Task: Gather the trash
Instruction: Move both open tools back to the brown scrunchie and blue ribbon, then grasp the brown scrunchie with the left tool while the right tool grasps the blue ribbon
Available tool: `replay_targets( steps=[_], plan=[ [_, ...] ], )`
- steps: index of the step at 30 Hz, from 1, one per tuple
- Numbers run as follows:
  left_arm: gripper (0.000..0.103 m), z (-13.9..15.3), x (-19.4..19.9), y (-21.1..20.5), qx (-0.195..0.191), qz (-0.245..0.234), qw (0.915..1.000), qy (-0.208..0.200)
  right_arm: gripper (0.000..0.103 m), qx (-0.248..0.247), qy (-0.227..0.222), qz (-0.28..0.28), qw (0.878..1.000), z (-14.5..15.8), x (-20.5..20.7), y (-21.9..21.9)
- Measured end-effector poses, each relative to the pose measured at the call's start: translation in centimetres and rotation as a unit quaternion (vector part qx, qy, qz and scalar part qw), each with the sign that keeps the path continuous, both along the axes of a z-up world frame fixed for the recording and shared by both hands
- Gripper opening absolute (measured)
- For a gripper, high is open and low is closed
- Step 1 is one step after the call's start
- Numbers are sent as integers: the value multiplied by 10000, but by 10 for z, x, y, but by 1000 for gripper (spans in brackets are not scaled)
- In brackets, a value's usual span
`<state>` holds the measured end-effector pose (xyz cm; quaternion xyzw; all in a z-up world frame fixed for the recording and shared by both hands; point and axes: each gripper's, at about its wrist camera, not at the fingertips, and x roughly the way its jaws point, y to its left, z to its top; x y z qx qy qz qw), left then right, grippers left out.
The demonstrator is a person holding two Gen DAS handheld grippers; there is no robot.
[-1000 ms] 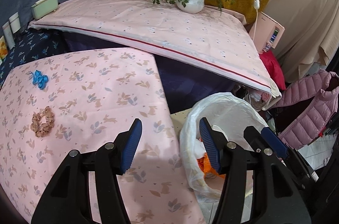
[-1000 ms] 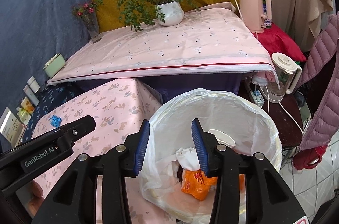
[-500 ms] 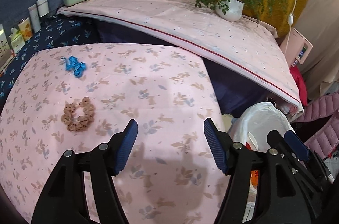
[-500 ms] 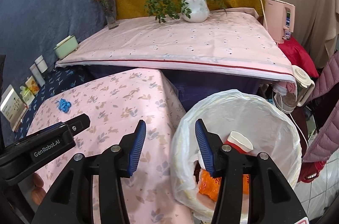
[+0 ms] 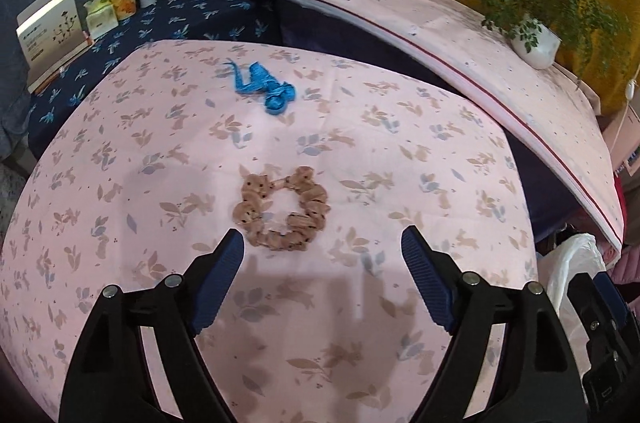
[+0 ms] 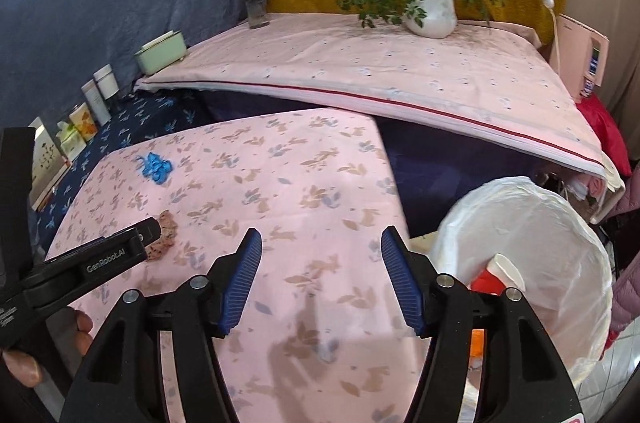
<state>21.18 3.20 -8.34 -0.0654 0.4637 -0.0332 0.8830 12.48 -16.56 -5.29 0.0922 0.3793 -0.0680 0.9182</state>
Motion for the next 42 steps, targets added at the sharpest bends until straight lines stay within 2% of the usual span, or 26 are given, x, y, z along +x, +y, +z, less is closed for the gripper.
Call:
replay_targets(
  steps=[5, 11, 14, 16, 17, 19, 28, 36, 42],
  plan=[
    [75, -17, 18, 28, 5, 293, 9994, 190, 60, -22, 118, 218, 9997, -8, 16, 22],
    [58, -41, 36, 47, -47, 338, 9980, 523, 60, 13, 263, 399, 9989, -19, 38, 41],
    [43, -50, 40, 51, -98, 332, 9975, 620, 60, -8, 322, 494, 9983, -24, 48, 51],
    [30, -51, 41, 51, -40, 274, 9980, 560, 60, -9, 363, 552, 9978, -27, 54, 57],
    [15, -51, 42, 51, -68, 213, 9981, 578, 60, -17, 384, 581, 9976, -29, 58, 61],
    [10, -52, 45, 54, -153, 173, 9979, 599, 60, -12, 422, 648, 9970, -32, 65, 68],
    [8, -32, 65, 95, -98, 511, 9982, 281, 60, 11, 447, 1078, 9932, -35, 109, 109],
    [8, -23, 97, 142, -81, 889, 9959, 124, 60, 198, 575, 1605, 9852, -46, 176, 167],
    [8, -24, 116, 158, -149, 973, 9951, 71, 59, 151, 779, 1720, 9819, -65, 224, 199]
  ],
)
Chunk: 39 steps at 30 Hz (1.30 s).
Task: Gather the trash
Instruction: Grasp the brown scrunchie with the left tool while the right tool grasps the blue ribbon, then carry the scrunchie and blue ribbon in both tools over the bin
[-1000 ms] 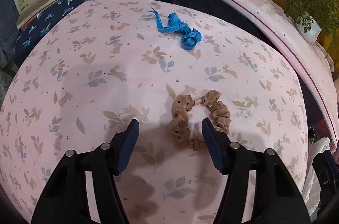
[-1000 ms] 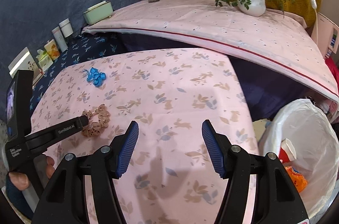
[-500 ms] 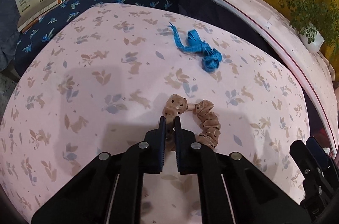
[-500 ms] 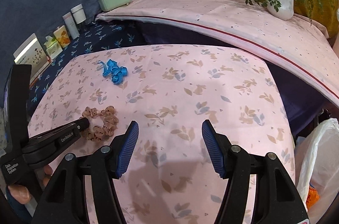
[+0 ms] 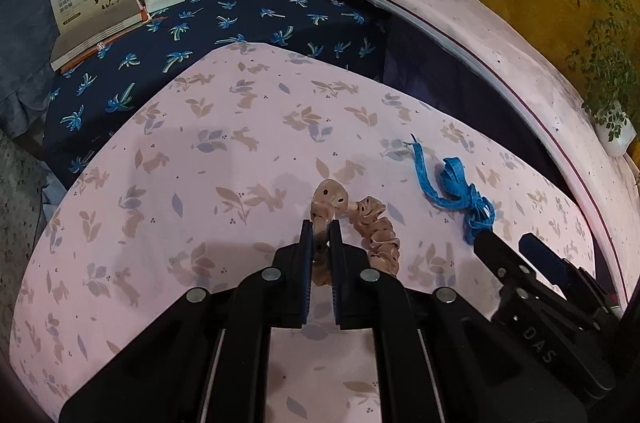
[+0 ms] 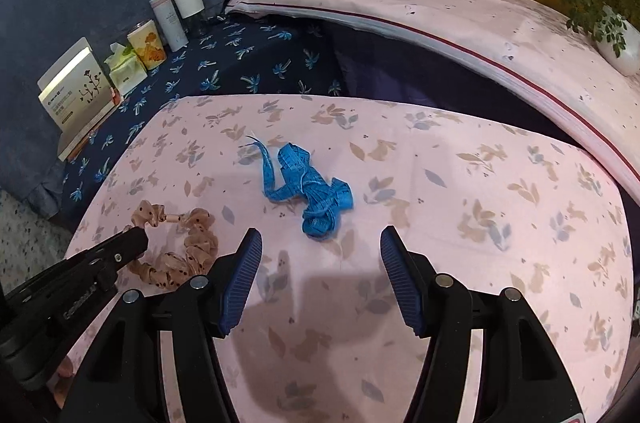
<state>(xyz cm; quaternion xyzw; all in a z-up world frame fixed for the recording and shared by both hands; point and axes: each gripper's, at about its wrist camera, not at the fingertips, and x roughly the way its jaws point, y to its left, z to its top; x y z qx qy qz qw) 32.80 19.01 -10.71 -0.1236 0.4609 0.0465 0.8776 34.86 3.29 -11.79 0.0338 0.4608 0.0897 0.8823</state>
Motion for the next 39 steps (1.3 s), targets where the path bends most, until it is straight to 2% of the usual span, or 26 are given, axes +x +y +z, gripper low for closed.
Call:
replay_targets(
  steps=[3, 8, 10, 15, 21, 30, 39],
  plan=[
    [8, -1, 5, 2, -46, -16, 10000, -18, 56, -115, 74, 14, 9999, -9, 13, 8],
    [8, -2, 10, -2, -109, -94, 9999, -15, 43, -227, 193, -24, 9996, -21, 23, 10],
    [8, -2, 8, -4, -124, -126, 9998, -21, 21, -247, 264, -23, 9993, -26, 24, 8],
    [8, 3, -1, -16, -126, -239, 9996, -65, 18, -174, 199, -95, 9996, -21, 7, -3],
    [8, 14, -23, -46, -141, -514, 9985, -119, 17, -94, 98, -285, 9995, -7, -33, -31],
    [8, 43, -71, -122, -154, -1175, 9925, -301, 17, 91, -140, -818, 9965, 22, -105, -97],
    [8, 75, -121, -207, -106, -1895, 9805, -519, 17, 183, -499, -1422, 9884, 57, -177, -179]
  ],
)
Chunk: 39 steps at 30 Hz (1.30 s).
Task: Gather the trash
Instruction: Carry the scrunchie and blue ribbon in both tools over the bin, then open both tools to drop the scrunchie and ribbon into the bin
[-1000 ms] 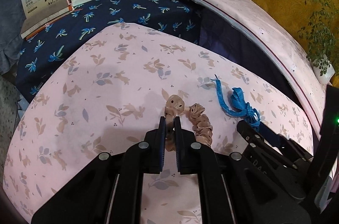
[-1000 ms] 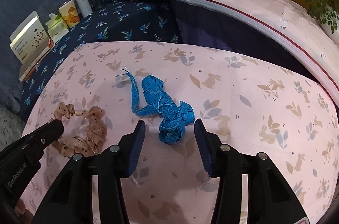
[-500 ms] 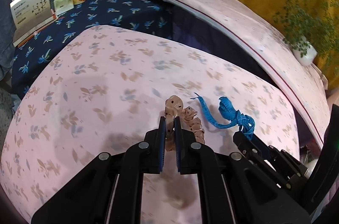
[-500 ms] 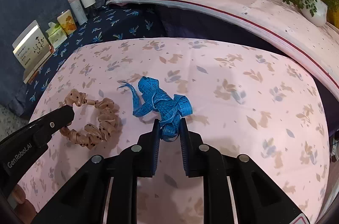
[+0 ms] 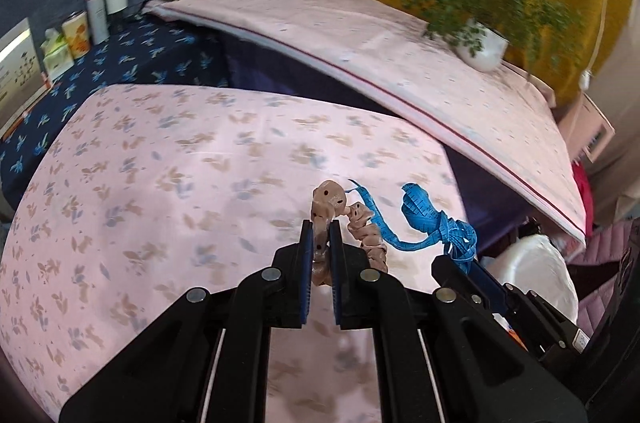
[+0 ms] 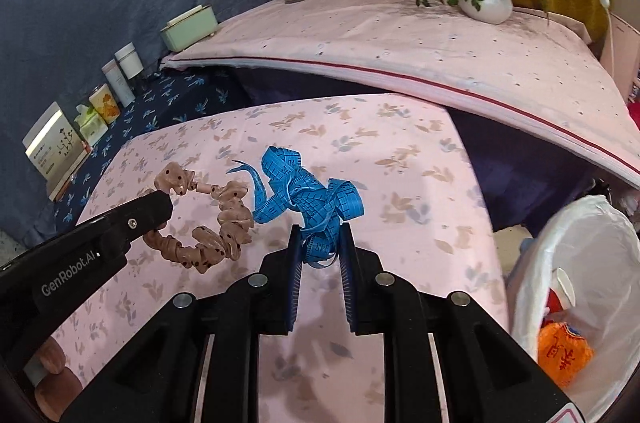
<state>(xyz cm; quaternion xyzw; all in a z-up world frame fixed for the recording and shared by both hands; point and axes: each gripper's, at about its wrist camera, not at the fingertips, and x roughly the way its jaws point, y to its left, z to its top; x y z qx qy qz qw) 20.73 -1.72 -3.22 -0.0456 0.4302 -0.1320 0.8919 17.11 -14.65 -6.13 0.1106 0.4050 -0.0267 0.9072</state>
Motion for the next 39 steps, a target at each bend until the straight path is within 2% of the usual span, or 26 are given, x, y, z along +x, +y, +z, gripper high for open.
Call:
replay_targets(
  steps=[6, 14, 22, 28, 29, 31, 33, 39],
  plan=[
    [8, 16, -31, -62, 83, -547, 9984, -146, 17, -78, -196, -426, 9989, 15, -45, -52],
    [8, 32, -68, -139, 53, -1296, 9912, -251, 17, -67, -348, -1141, 9928, 28, -100, -126],
    [8, 31, -91, -198, -4, -1868, 9823, -144, 17, 23, -306, -1798, 9832, 20, -146, -190],
    [12, 24, -102, -222, -7, -2105, 9775, -97, 17, 88, -240, -2028, 9789, 10, -161, -213],
    [14, 23, -103, -224, -10, -2110, 9774, -107, 17, 87, -238, -2042, 9786, 9, -162, -216],
    [26, 21, -104, -226, 38, -2092, 9778, -107, 17, 79, -237, -2057, 9783, 9, -163, -217],
    [30, 20, -103, -226, 43, -2058, 9785, -105, 17, 75, -240, -2054, 9784, 8, -164, -219],
    [34, 21, -102, -222, 101, -2006, 9795, -164, 17, 84, -228, -2001, 9795, 7, -161, -215]
  ],
)
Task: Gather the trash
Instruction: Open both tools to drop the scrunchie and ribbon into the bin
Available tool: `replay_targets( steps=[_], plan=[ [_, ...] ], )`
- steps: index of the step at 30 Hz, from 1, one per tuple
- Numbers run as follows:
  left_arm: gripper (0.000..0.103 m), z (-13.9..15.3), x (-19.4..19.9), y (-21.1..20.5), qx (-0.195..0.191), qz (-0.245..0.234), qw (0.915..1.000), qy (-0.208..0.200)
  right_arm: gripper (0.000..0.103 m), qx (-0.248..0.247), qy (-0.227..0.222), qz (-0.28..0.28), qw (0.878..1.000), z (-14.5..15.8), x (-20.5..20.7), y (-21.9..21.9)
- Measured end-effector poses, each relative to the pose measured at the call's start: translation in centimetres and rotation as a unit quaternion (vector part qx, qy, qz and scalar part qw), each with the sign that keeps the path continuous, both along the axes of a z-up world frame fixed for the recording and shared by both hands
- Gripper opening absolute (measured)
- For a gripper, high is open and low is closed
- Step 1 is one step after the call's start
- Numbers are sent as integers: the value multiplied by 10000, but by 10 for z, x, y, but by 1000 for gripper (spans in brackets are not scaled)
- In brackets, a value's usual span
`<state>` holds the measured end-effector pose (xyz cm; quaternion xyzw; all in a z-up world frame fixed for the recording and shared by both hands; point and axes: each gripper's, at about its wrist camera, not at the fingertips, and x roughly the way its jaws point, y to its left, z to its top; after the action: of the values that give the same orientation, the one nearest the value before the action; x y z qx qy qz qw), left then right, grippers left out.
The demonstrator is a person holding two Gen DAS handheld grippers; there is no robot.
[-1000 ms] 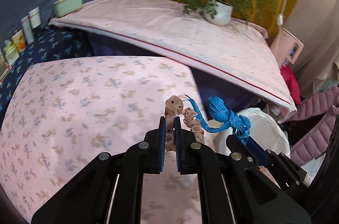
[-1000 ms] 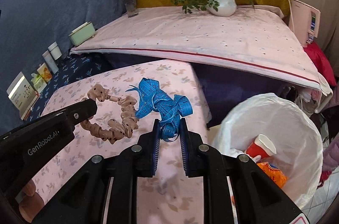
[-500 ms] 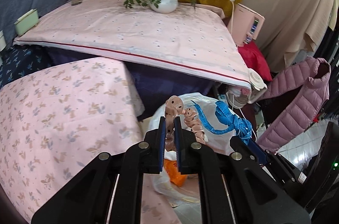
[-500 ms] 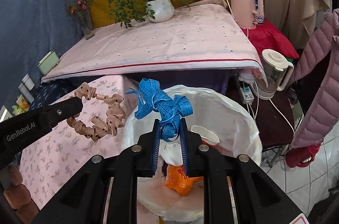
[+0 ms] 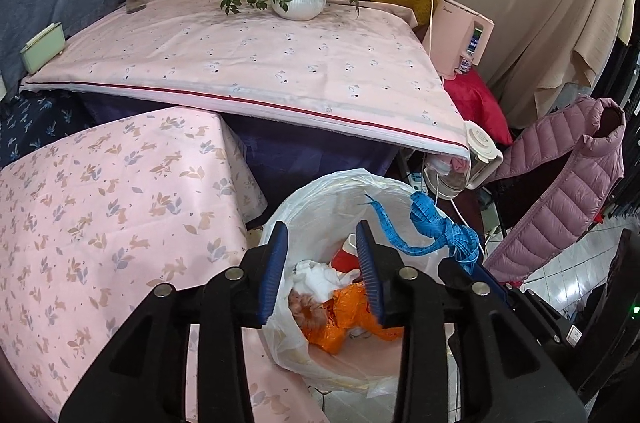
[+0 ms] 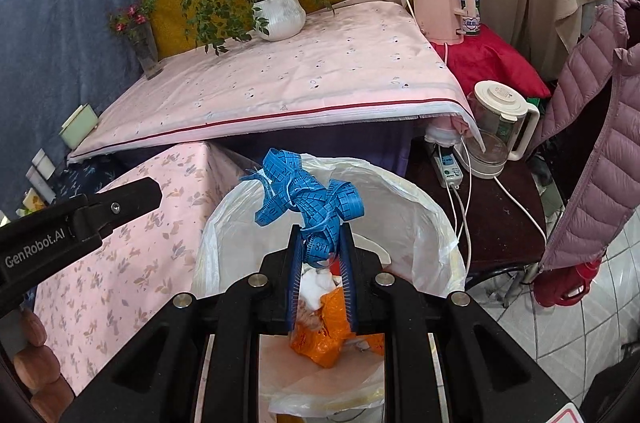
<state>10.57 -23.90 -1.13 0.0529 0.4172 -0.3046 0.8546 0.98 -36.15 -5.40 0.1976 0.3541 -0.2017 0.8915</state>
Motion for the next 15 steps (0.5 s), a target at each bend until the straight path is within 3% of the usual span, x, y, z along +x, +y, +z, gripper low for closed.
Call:
replay_targets(
  steps=[15],
  plan=[
    [49, -4, 3, 19, 203, 348, 9990, -200, 18, -112, 90, 216, 9997, 2, 9, 15]
  ],
)
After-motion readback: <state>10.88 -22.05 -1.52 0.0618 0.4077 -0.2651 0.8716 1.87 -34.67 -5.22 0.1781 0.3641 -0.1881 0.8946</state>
